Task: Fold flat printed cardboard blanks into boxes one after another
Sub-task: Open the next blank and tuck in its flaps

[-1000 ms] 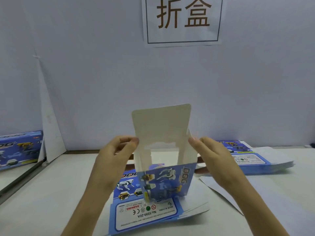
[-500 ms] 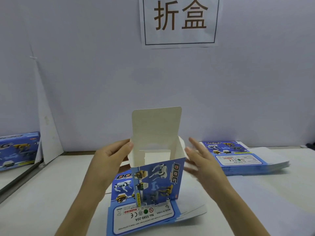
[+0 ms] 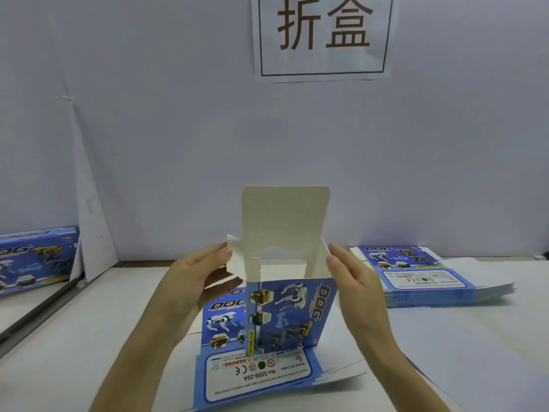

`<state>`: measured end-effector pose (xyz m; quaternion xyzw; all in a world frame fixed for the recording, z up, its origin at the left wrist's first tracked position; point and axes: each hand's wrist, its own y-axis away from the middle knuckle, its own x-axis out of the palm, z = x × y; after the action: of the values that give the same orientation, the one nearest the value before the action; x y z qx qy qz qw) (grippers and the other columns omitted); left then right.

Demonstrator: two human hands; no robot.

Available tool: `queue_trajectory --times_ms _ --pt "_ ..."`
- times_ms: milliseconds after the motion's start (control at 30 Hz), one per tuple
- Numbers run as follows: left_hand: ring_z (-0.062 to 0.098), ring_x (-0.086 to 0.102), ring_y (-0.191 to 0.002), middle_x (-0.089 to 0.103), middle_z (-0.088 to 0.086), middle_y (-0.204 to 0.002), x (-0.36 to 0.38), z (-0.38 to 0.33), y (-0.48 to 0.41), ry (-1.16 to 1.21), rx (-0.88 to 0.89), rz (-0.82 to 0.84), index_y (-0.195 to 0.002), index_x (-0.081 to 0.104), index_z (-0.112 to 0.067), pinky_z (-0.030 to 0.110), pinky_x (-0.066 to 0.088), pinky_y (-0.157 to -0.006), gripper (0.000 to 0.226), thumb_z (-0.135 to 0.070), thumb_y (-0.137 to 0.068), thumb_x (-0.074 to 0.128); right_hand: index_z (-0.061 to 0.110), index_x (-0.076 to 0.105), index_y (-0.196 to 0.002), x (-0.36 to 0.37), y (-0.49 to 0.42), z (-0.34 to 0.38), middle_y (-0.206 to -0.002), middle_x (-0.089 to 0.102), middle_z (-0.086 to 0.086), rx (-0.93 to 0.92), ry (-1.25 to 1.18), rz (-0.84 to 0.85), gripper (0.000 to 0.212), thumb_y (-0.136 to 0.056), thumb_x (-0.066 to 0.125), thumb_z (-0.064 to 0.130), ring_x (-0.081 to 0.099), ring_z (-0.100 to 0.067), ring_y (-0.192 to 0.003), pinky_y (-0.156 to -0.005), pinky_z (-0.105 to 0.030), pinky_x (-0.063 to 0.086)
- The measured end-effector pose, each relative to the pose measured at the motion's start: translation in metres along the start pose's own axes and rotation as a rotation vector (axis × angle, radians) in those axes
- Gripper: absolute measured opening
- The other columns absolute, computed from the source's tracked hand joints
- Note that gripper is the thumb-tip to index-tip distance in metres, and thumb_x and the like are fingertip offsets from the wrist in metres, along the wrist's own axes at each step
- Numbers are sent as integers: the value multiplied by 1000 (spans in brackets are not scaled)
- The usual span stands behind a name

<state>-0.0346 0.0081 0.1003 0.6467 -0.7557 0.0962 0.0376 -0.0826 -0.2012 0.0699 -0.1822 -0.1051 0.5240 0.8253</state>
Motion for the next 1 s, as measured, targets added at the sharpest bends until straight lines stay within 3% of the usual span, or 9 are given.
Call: queue_trajectory --times_ms 67,233,333,467,567,700,867,933,1000 --pt "15 71 -63 75 9 -80 -7 3 -4 176 -139 2 -98 68 -7 23 56 -50 23 -7 -76 62 30 61 -122 0 -1 -3 -116 68 12 45 8 -34 28 -99 49 22 63 -9 -108 -92 -38 53" --pt "25 71 -64 72 20 -85 -11 16 -4 487 -362 -12 -97 64 0 27 57 -44 33 -5 -65 64 52 59 -97 10 8 -1 -87 72 21 -13 42 24 37 -101 43 19 70 -9 -86 -67 -31 59" --pt "18 69 -75 71 10 -97 -3 14 -3 15 -99 -141 -104 63 -7 22 57 -52 25 -12 -80 68 51 55 -97 5 5 2 -78 70 27 -38 54 68 34 -102 40 21 68 2 -78 -57 -18 55" --pt "10 55 -76 70 4 -101 10 10 11 -906 532 -468 -107 71 -11 13 37 -64 20 -19 -94 58 52 53 -104 1 5 8 -83 66 37 -91 127 119 32 -102 40 23 65 8 -85 -62 -15 53" --pt "17 54 -71 72 2 -88 24 9 23 -1046 517 -507 -94 72 -15 23 35 -64 31 -41 -93 55 51 54 -107 2 7 10 -88 65 38 -148 183 112 33 -100 44 20 64 8 -90 -62 -19 56" --pt "15 52 -78 72 -1 -103 20 6 21 -1006 408 -559 -117 65 -17 24 35 -71 35 -40 -92 58 55 51 -96 2 11 19 -82 58 48 -214 212 142 39 -98 49 16 57 22 -87 -51 -13 51" --pt "9 55 -74 71 -1 -101 24 15 18 -920 448 -420 -121 63 -14 19 38 -66 29 -16 -96 48 44 54 -93 3 11 14 -69 64 25 -235 350 82 30 -100 42 17 62 10 -76 -50 -23 51" --pt "1 62 -80 69 -14 -98 22 18 14 -754 479 -275 -119 64 -21 9 42 -62 28 -31 -97 52 38 53 -94 -3 5 12 -68 62 23 -197 357 58 28 -100 39 15 60 11 -74 -49 -15 46" --pt "-6 60 -100 62 -20 -113 14 21 4 -553 375 -48 -127 54 -29 8 46 -72 53 -57 -82 55 35 54 -90 -13 -2 11 -66 65 23 -109 281 76 28 -101 39 14 60 13 -70 -47 -9 44"
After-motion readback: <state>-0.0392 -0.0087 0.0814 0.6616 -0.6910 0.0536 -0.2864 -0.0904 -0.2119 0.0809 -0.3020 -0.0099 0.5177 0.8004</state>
